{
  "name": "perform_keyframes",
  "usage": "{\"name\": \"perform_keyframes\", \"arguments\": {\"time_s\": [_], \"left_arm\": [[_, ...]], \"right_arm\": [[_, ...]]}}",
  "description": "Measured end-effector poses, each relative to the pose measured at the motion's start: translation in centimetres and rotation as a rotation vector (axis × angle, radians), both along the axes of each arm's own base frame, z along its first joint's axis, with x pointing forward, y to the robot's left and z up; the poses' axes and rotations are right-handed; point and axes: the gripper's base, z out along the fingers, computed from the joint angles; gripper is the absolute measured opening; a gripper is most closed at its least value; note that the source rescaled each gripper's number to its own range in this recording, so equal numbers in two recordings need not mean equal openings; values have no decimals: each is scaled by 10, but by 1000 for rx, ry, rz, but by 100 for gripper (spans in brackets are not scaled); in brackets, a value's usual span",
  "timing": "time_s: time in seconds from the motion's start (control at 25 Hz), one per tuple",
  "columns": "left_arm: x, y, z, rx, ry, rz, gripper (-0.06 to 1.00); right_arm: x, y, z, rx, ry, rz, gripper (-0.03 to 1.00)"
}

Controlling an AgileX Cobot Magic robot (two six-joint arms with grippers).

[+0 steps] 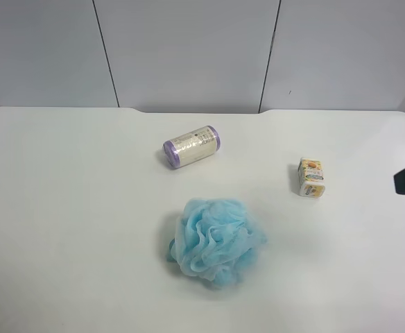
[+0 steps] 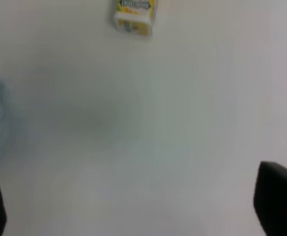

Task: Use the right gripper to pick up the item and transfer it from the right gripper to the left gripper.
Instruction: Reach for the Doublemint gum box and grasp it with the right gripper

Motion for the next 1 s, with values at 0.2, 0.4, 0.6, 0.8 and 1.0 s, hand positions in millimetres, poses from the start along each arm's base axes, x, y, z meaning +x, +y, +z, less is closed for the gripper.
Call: {"name": "perform_keyframes", "arguments": {"time_s": [0.2,0.4,0.6,0.8,1.0], "left_arm": [[0,0,0,0,0,0,100],[0,0,0,0,0,0,100],[0,0,0,0,0,0,100],[0,0,0,0,0,0,100],[0,0,0,0,0,0,100]], "right_arm": [[62,7,-7,2,157,-40,100],[114,15,-13,18,229,-77,100],[156,20,-30,14,286,-82,100],[187,23,-61,5,337,-87,100],[202,25,-99,-9,416,-92,100]]}}
